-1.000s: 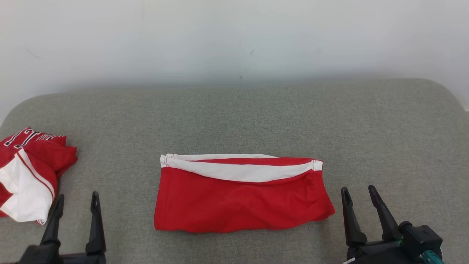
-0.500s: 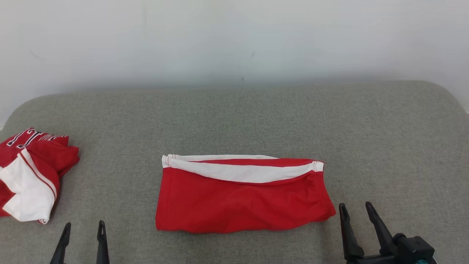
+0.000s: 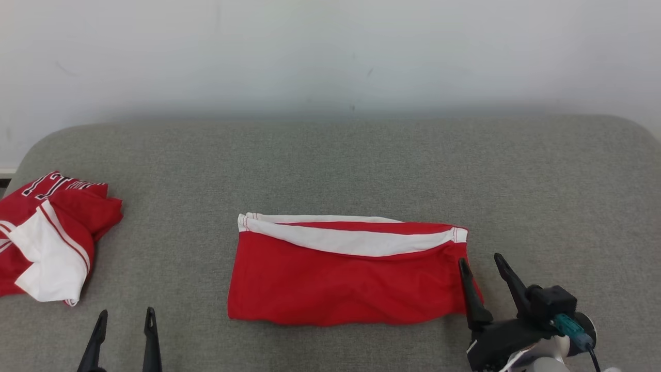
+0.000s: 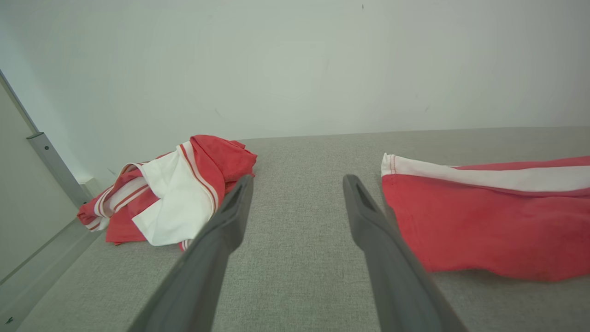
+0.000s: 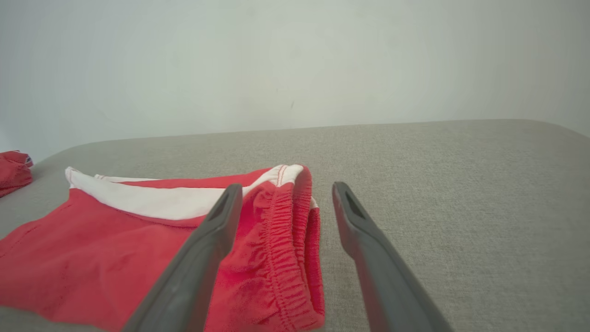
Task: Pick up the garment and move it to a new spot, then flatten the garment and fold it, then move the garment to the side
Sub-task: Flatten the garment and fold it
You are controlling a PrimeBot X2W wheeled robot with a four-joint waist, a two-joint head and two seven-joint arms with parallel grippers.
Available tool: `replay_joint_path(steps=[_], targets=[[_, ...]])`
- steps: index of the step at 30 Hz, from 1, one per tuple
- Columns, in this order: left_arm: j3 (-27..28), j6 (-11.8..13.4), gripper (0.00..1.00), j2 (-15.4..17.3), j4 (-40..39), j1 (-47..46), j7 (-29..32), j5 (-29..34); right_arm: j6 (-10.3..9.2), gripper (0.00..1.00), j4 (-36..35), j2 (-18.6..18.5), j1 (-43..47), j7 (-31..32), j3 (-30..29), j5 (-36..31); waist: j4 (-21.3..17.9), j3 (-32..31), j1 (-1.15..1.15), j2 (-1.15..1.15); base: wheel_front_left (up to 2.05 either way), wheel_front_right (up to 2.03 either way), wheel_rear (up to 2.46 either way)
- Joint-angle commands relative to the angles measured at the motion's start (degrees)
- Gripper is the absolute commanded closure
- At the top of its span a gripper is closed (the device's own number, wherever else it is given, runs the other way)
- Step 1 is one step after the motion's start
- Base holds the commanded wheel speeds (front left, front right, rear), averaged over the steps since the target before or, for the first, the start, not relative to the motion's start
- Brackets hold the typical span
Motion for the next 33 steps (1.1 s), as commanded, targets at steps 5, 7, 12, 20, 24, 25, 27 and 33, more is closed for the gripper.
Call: replay_joint_path(steps=[5,7,12,20,24,25,27,33], targets=[[-0.6,-1.2,0.00,-1.1,1.1,-2.5,-0.2,1.2,-0.14,0.00,12.3,-1.3,-8.2,0.3,1.3,-0.9,2.5,1.4,0.00,0.00,0.00,0.00,0.00],[-0.7,-1.4,0.00,-1.2,1.3,-2.8,-0.2,1.2,-0.14,0.00,14.7,-1.3,-9.5,0.3,1.2,-0.7,2.8,1.7,0.00,0.00,0.00,0.00,0.00],[-1.4,-2.1,0.00,-1.9,1.8,-4.1,-0.2,1.7,-0.14,0.00,25.0,-2.2,-14.6,0.1,0.6,-0.3,4.7,2.8,0.00,0.00,0.00,0.00,0.00],[-1.1,-2.9,0.00,-2.3,2.7,-4.3,-0.2,1.8,-0.15,0.49,36.1,-1.8,-17.3,0.3,0.6,2.8,5.9,2.5,0.00,0.00,0.00,0.00,0.00],[-0.1,-3.0,0.00,-2.4,3.0,-3.0,-0.2,1.5,-0.15,1.00,36.2,-3.2,-18.2,0.1,2.9,5.2,5.1,1.3,0.00,0.00,0.00,0.00,0.00],[-0.1,-3.1,0.00,-2.5,3.0,-2.9,-0.2,1.6,-0.15,1.00,35.8,-3.9,-18.3,0.1,3.2,5.5,4.8,1.1,0.00,0.00,0.00,0.00,0.00],[0.0,-3.2,0.00,-2.5,3.0,-2.6,-0.2,1.8,-0.15,1.00,35.0,-5.5,-18.5,0.0,4.1,6.0,4.4,0.7,0.00,0.00,0.00,0.00,0.00],[0.6,-3.4,0.00,-2.8,2.5,-2.3,-0.2,1.8,-0.15,1.00,34.5,-12.9,-18.1,0.0,6.0,7.9,3.5,0.2,0.00,0.00,0.00,0.00,0.00]])
